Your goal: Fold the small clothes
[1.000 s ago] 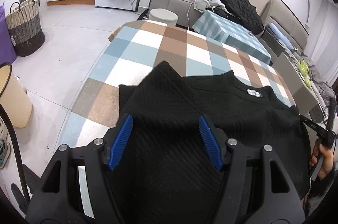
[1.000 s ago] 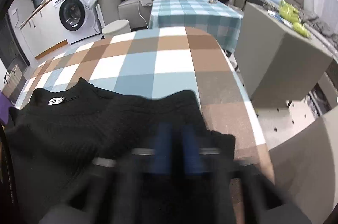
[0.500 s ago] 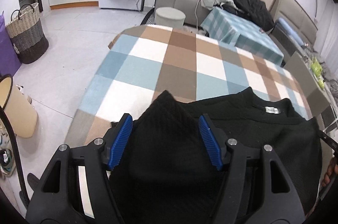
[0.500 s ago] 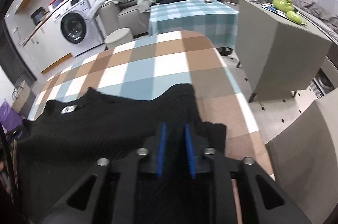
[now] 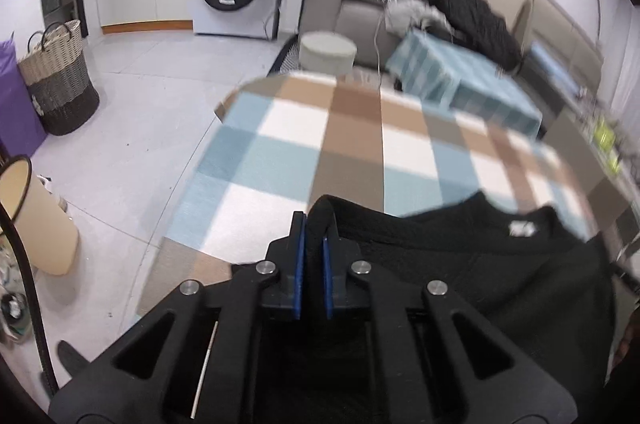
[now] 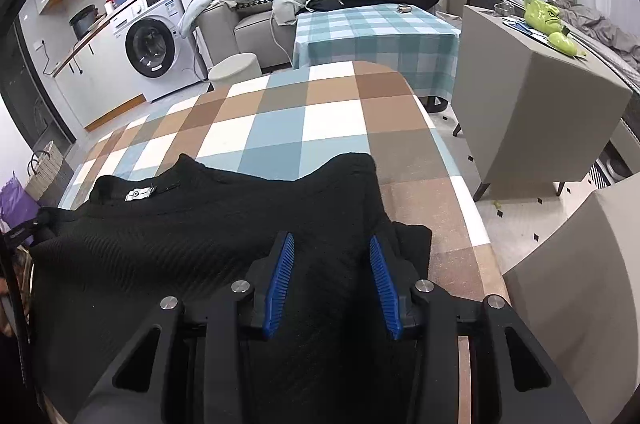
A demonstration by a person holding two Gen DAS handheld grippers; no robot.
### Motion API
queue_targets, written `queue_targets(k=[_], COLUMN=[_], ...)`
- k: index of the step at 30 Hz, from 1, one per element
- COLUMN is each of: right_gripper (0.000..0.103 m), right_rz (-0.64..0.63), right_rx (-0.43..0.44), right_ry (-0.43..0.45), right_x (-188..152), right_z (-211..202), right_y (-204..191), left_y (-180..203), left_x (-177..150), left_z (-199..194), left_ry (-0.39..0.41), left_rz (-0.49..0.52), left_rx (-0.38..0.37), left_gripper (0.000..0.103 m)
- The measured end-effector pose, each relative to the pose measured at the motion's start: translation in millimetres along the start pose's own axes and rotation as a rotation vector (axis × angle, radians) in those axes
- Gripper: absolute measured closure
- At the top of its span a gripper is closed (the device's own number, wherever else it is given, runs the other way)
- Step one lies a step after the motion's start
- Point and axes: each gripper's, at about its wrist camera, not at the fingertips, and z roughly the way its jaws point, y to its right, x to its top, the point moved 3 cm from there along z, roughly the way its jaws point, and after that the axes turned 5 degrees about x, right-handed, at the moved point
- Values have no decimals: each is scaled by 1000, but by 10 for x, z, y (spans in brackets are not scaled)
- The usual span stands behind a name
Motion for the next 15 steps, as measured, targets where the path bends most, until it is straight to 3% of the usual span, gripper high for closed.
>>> queue_targets(k=[5, 10, 11, 15], right_gripper=[62, 62, 62, 62], right_rz=[13, 35, 35, 26], right_rx=[-3, -3, -2, 6], right_ry=[-5, -15, -15, -11], right_x=[2, -1, -1, 13], right_z=[16, 23, 14, -9], right_y=[53, 110, 106, 68], left_y=[-230, -342, -332, -201], left_x=[82, 9, -7, -50], left_z=[-35, 173, 190, 144], left_ry=[5, -83, -96, -93], left_rz=[-96, -183, -181, -133], left_rx=[-75, -114, -113, -89], left_gripper=[98, 96, 93, 65])
